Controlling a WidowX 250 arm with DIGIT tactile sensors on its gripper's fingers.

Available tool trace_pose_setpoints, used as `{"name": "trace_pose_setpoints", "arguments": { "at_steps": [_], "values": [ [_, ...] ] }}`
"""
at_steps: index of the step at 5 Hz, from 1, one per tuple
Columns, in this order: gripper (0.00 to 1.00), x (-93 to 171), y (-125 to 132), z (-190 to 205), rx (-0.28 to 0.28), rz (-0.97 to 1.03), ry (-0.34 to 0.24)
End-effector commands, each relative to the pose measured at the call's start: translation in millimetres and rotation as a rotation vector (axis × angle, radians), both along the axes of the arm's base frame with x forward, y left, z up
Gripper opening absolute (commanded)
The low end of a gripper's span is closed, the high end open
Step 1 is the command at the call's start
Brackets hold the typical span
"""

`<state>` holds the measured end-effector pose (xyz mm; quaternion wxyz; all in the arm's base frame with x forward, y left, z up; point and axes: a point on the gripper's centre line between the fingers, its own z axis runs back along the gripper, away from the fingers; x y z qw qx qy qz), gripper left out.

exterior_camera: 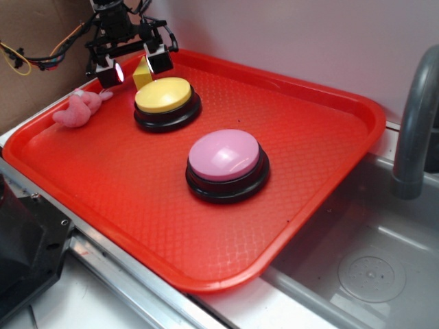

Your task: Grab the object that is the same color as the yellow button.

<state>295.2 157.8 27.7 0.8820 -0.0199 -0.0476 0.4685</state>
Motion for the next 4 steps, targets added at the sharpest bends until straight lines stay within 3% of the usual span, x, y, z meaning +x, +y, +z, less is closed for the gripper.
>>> {"name": "trace_pose_setpoints", "arguments": {
  "at_steps": [1, 3, 4],
  "values": [
    [0.00, -3, 1, 15, 0.019, 0.045, -0.063],
    [0.00, -3, -12, 26, 0.012, 0.013, -0.054],
    [0.00, -10, -24, 64, 0.020, -0.077, -0.096]
  ]
}}
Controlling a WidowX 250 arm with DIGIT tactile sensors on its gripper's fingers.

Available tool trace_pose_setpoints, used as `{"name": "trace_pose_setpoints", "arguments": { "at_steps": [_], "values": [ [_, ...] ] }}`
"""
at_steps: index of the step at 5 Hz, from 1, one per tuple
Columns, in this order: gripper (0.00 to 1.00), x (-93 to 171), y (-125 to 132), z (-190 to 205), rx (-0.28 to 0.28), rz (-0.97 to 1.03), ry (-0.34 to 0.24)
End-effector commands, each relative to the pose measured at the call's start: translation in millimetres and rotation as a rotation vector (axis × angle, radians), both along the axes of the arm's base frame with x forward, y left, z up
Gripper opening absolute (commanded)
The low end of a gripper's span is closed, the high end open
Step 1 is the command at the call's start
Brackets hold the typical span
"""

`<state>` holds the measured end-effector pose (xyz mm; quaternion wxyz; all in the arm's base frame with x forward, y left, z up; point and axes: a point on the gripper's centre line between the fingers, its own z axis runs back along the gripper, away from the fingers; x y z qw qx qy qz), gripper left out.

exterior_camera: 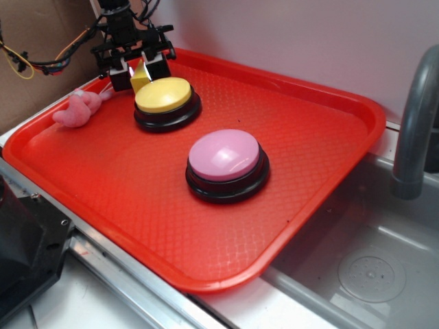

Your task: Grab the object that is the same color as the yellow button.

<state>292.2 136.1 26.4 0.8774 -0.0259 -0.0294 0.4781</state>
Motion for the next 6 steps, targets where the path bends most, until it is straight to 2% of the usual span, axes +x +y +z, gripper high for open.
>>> {"name": "trace_pose_setpoints", "arguments": {
  "at_steps": [1, 2, 3, 4, 6],
  "values": [
    [0.00, -16, -19, 103, 0.062, -0.145, -0.136],
    [0.00, -31, -51, 128, 0.046, -0.272, -0.152],
    [0.00, -52, -90, 134, -0.010, -0.436, -0.107],
    [0.00, -78, -103, 135, -0.100, -0.574, -0.074],
    [0.00, -113, -111, 130, -0.119, -0.610, -0.014]
  ]
}}
